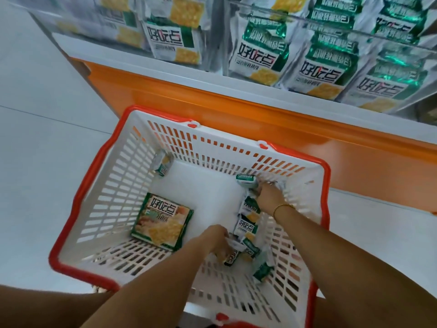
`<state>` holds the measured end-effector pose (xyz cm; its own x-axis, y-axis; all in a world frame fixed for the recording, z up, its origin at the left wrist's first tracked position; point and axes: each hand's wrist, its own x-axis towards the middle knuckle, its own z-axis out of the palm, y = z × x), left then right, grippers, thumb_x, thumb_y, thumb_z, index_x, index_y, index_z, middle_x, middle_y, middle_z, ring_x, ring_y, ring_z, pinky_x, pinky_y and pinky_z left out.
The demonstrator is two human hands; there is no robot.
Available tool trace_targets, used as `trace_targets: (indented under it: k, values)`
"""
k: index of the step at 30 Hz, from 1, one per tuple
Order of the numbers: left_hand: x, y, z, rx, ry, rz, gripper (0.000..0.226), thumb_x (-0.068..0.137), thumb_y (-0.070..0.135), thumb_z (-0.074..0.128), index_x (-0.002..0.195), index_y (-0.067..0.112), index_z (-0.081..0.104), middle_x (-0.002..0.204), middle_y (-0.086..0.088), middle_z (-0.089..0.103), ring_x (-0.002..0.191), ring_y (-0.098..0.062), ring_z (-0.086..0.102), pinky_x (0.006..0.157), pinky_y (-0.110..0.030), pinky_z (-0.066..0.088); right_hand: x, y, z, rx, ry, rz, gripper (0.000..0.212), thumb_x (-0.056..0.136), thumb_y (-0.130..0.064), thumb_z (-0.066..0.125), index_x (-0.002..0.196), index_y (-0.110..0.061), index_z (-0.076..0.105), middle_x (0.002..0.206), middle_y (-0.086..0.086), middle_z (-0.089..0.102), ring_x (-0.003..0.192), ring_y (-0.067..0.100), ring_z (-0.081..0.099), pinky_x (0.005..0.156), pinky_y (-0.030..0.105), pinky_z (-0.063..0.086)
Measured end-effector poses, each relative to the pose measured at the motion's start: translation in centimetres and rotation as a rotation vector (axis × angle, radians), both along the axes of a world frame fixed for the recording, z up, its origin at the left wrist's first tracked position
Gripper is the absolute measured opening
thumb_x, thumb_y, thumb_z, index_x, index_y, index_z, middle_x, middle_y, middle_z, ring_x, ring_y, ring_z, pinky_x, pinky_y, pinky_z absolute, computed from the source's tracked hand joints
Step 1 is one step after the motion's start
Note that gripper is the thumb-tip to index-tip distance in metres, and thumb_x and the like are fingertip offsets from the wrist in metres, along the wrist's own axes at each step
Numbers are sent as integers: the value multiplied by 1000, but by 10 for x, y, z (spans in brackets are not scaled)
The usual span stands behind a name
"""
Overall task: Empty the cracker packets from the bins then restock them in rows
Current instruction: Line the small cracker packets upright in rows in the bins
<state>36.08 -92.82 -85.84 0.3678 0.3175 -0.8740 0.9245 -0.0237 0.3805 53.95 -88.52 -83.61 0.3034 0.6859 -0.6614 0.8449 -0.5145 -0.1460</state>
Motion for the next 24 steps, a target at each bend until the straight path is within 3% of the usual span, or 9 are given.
trace_targets:
  k: [4,8,10,11,13,15,18,21,24]
  values:
    - [-22,13,5,19,-28,59,30,76,30,77,88,3,69,81,-7,53,72,-18,46,57,-26,33,-7,0,1,-59,42,-59,32,95,-8,50,127,-2,53,124,17,59,112,29,57,91,33,46]
    - [-44,30,18,121,-78,168,31,79,31,75,68,15,51,72,2,50,67,-13,44,56,-24,30,-9,2,0,-120,190,0,20,92,-8,52,104,-4,67,92,12,64,94,30,62,68,25,47]
    - [-54,37,27,179,-116,291,34,80,32,75,66,18,47,67,6,47,60,-7,42,53,-19,32,-9,1,-1,-148,238,-10,18,87,-7,57,99,0,69,93,16,67,81,26,61,71,32,51]
    - [-58,40,31,184,-142,379,35,79,30,76,66,16,48,66,4,47,58,-7,43,53,-18,37,-9,0,1,-149,249,-22,9,85,-7,60,85,0,66,82,16,63,68,22,55,65,35,49]
    - [-65,44,39,180,-186,553,35,79,24,77,65,13,47,63,0,45,57,-11,47,53,-18,44,-8,-4,6,-170,237,-27,31,82,-14,68,62,-11,44,60,5,41,52,14,36,50,28,33]
    - [-69,47,46,217,-201,638,38,82,22,74,62,14,43,60,0,43,55,-11,46,52,-19,42,-10,-10,8,-207,228,12,42,82,-27,73,61,-15,38,58,-1,35,52,11,33,47,25,24]
    - [-75,49,53,280,-237,755,38,83,22,72,61,13,42,62,0,44,60,-13,46,63,-29,47,-19,-21,8,-234,228,40,39,77,-37,77,64,-15,48,58,-1,41,52,11,38,47,24,27]
    - [-82,50,64,233,-301,936,30,83,19,73,68,8,49,73,-6,52,75,-18,59,77,-34,58,-26,-31,1,-142,271,7,43,75,-31,79,55,-17,43,53,-1,37,47,11,34,45,24,22]
    - [-89,51,80,250,-346,991,25,84,15,71,75,5,51,78,-12,56,78,-22,65,69,-29,58,-31,-31,16,-112,318,-31,45,79,-26,77,56,-16,40,54,-2,35,47,9,31,44,22,23]
